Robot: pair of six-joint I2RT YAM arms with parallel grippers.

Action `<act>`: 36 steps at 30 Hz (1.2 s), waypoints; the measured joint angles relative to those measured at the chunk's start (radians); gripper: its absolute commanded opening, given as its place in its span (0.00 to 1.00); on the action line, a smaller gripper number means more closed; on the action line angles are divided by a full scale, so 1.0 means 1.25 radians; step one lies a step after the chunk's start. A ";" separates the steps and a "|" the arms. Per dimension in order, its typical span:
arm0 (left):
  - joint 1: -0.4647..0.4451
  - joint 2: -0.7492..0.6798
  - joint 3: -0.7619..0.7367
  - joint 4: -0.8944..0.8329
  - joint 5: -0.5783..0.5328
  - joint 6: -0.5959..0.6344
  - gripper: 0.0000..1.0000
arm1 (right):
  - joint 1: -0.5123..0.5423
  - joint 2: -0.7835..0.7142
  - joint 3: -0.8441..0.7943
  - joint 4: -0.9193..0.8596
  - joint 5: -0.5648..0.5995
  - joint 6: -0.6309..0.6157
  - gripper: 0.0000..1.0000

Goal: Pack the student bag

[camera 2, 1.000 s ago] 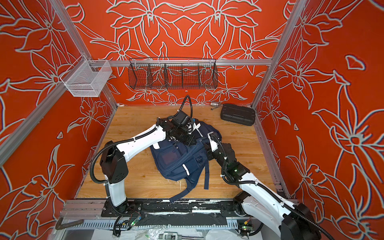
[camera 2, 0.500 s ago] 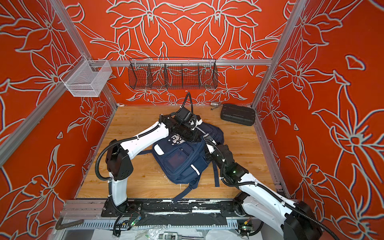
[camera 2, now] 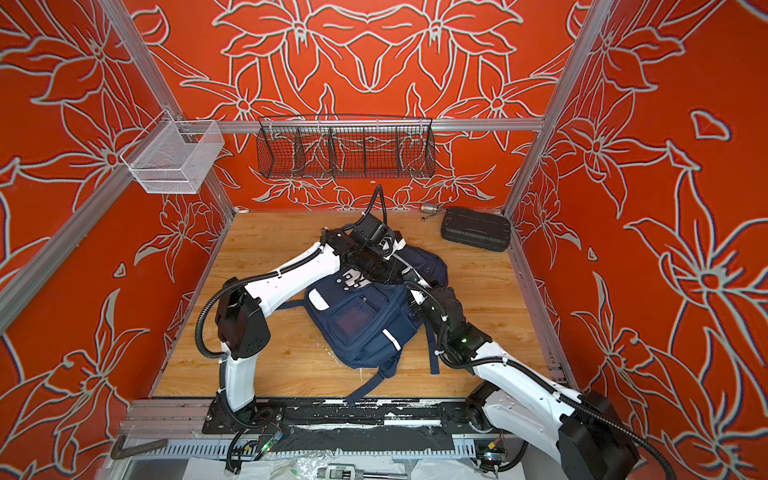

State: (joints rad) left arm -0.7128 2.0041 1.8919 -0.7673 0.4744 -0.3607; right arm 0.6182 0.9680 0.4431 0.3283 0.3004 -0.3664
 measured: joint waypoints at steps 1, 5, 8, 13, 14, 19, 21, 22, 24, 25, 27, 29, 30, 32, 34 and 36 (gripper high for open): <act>0.000 0.001 0.001 0.000 0.000 -0.002 0.00 | 0.000 0.008 0.000 0.008 0.012 -0.003 0.52; 0.001 0.004 0.004 0.004 -0.002 -0.005 0.00 | 0.005 0.031 -0.001 0.039 0.033 -0.013 0.49; 0.001 0.005 0.005 0.008 -0.005 -0.006 0.00 | 0.007 0.053 -0.001 0.064 0.042 -0.014 0.49; 0.006 0.011 0.005 0.019 -0.006 -0.015 0.00 | 0.010 0.093 -0.001 0.107 0.070 -0.013 0.46; 0.007 0.012 0.005 0.021 -0.007 -0.016 0.00 | 0.010 0.097 -0.001 0.113 0.077 -0.012 0.45; 0.007 0.012 0.005 0.018 -0.008 -0.010 0.00 | 0.007 0.076 -0.001 0.092 0.095 0.018 0.39; 0.005 0.012 0.005 0.011 -0.007 -0.002 0.00 | 0.002 0.053 -0.001 0.078 0.105 0.032 0.40; 0.003 0.012 0.004 0.009 -0.007 0.000 0.00 | 0.000 0.040 -0.002 0.071 0.107 0.038 0.40; 0.003 0.009 -0.004 0.010 -0.005 0.003 0.00 | -0.007 0.007 -0.005 0.057 0.107 0.050 0.40; 0.003 0.008 -0.008 0.010 -0.002 0.004 0.00 | -0.011 -0.005 -0.006 0.052 0.104 0.055 0.40; 0.003 0.006 -0.016 0.010 0.001 0.007 0.00 | -0.023 -0.031 -0.006 0.045 0.099 0.070 0.40; 0.003 0.002 -0.022 0.008 0.003 0.010 0.00 | -0.036 -0.046 -0.006 0.033 0.084 0.083 0.41; 0.003 0.002 -0.022 0.006 0.003 0.013 0.00 | -0.045 -0.052 -0.006 0.027 0.069 0.089 0.41; 0.003 0.000 -0.022 0.004 0.004 0.018 0.00 | -0.058 -0.059 -0.006 0.010 0.027 0.096 0.44; 0.003 -0.001 -0.022 0.002 0.004 0.022 0.00 | -0.066 -0.060 -0.006 -0.009 -0.011 0.102 0.46; 0.003 -0.002 -0.022 -0.002 0.004 0.030 0.00 | -0.069 -0.063 -0.006 -0.036 -0.054 0.107 0.48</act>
State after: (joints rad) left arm -0.7090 2.0022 1.8648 -0.7700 0.4789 -0.3229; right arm 0.5323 0.8894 0.4358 0.2829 0.2333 -0.2333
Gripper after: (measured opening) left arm 0.060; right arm 0.463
